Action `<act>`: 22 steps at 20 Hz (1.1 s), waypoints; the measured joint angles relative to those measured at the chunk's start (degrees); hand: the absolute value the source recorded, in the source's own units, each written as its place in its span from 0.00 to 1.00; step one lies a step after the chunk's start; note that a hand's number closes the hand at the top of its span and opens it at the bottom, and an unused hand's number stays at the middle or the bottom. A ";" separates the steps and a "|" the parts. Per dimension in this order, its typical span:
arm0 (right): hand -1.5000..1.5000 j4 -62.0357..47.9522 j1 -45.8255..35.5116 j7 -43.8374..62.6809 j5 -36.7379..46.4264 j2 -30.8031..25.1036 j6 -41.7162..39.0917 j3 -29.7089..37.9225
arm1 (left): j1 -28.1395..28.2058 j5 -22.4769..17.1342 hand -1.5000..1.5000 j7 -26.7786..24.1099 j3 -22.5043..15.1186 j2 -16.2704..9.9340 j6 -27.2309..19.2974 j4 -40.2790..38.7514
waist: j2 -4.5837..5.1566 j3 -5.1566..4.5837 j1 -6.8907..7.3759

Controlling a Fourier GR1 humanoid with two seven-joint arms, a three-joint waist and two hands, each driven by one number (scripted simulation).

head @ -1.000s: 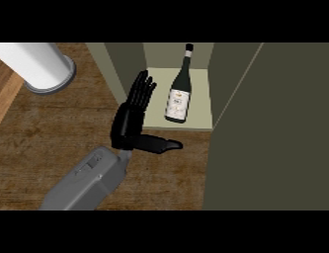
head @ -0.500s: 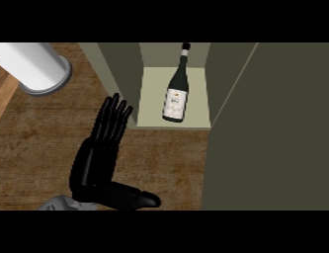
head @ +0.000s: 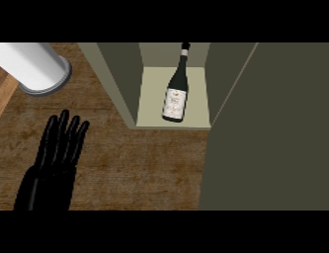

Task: Pick up the wine, place it into the cabinet and close the cabinet

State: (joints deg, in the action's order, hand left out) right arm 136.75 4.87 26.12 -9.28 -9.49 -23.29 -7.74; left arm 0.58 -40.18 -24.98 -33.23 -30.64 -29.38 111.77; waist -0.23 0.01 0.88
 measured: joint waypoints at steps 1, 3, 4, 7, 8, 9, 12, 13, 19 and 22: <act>1.00 0.33 0.68 0.59 -0.46 -0.12 -0.50 -1.01 | 1.81 0.18 0.00 -0.30 0.61 -0.98 0.02 1.43 | -0.01 -0.01 0.01; 1.00 1.02 1.32 3.12 -1.51 0.05 -0.44 -3.26 | 5.26 0.44 0.00 -1.03 1.80 -2.61 0.09 4.29 | 0.02 -0.01 0.07; 1.00 0.71 1.39 3.52 -1.73 0.49 -0.39 -4.46 | 6.45 -0.23 0.00 -0.96 3.27 -3.50 0.49 5.48 | 0.04 -0.01 0.09; 1.00 1.33 3.56 5.14 -1.80 1.84 0.11 -9.75 | 11.33 -2.55 0.00 -1.88 7.58 -6.16 3.11 7.94 | 0.07 0.02 0.06; 1.00 1.45 3.80 6.17 -1.69 2.42 0.72 -11.71 | 13.27 -3.05 0.00 -2.40 8.71 -6.89 3.98 8.90 | 0.09 0.04 0.11; 1.00 1.45 3.99 6.80 -0.95 3.19 1.42 -13.75 | 14.84 -4.11 0.00 -2.59 10.64 -7.80 4.99 9.76 | 0.11 0.05 0.13; 1.00 2.00 3.22 8.61 0.56 4.84 2.86 -18.99 | 19.78 -6.31 0.00 -4.30 15.10 -9.19 9.30 10.36 | -0.01 -0.02 0.11; 1.00 2.34 2.68 9.40 2.13 5.73 3.72 -21.01 | 21.77 -7.23 0.00 -4.48 16.69 -10.05 10.79 11.13 | -0.07 -0.04 0.20; 1.00 1.47 -5.80 12.79 11.82 8.62 13.08 -32.37 | 30.27 -10.92 0.00 -6.28 25.31 -12.50 19.45 11.85 | -0.17 -0.12 0.50; 1.00 -1.99 -12.73 13.69 15.40 9.05 18.83 -35.77 | 32.45 -13.23 0.00 -6.35 30.12 -13.57 23.60 10.91 | -0.13 -0.13 0.69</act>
State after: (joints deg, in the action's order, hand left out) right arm 134.77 -7.86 39.81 6.11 -0.44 -4.46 -43.51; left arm 33.03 -53.41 -31.33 -3.11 -44.21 -5.78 122.68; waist -0.35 -0.13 1.57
